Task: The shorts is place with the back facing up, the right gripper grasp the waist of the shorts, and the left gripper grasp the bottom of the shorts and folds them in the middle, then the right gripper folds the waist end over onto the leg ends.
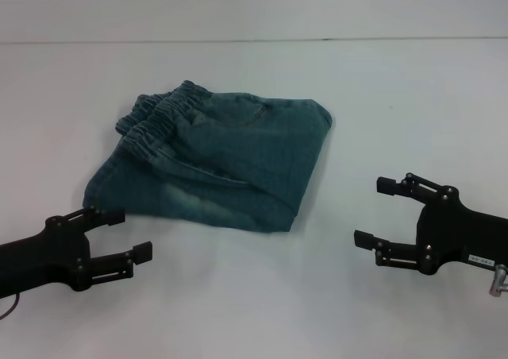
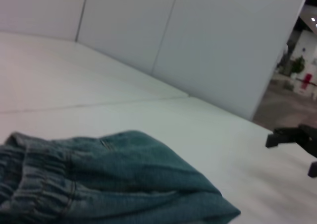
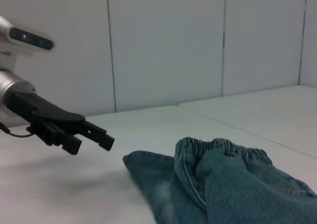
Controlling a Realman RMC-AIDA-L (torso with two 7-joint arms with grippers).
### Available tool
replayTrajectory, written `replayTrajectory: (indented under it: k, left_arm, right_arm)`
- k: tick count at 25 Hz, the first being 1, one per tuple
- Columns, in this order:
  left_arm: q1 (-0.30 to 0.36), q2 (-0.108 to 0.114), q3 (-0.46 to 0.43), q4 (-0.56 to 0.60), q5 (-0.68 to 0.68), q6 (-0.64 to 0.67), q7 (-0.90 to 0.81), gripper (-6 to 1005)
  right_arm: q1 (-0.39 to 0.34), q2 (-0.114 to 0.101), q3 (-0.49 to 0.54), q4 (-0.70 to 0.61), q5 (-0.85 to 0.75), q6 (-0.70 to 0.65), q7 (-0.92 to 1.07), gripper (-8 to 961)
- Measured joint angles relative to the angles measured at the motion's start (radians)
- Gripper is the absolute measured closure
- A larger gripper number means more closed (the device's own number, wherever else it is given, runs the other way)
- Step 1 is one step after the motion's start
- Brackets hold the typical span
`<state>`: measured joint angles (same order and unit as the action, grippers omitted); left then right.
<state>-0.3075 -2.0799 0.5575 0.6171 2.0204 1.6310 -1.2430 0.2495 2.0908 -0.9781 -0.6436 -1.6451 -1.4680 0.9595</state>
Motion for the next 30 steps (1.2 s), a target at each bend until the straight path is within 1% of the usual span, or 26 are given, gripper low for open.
replayTrajectory:
  k: [2,9,14,22,30]
  left_arm:
    - [-0.016,0.007,-0.002,0.004,0.036,-0.001,-0.024,109]
    - [-0.033,0.017,-0.003,0.010,0.072,0.012,-0.034,110]
    - [-0.055,0.026,-0.005,0.015,0.135,0.043,-0.060,108]
    - [-0.052,0.030,-0.028,0.045,0.159,0.095,-0.076,108]
    - [-0.054,0.031,-0.028,0.057,0.195,0.103,-0.093,108]
  right_arm:
    - [0.008,0.000,-0.005,0.003,-0.001,0.002,-0.001,29]
    - [0.056,-0.001,-0.061,0.014,-0.004,0.007,0.001,29]
    - [0.072,-0.004,-0.067,0.020,-0.016,0.006,0.010,29]
    - [0.080,-0.005,-0.067,0.021,-0.030,0.005,0.016,29]
    - [0.080,-0.005,-0.061,0.021,-0.030,0.007,0.016,29]
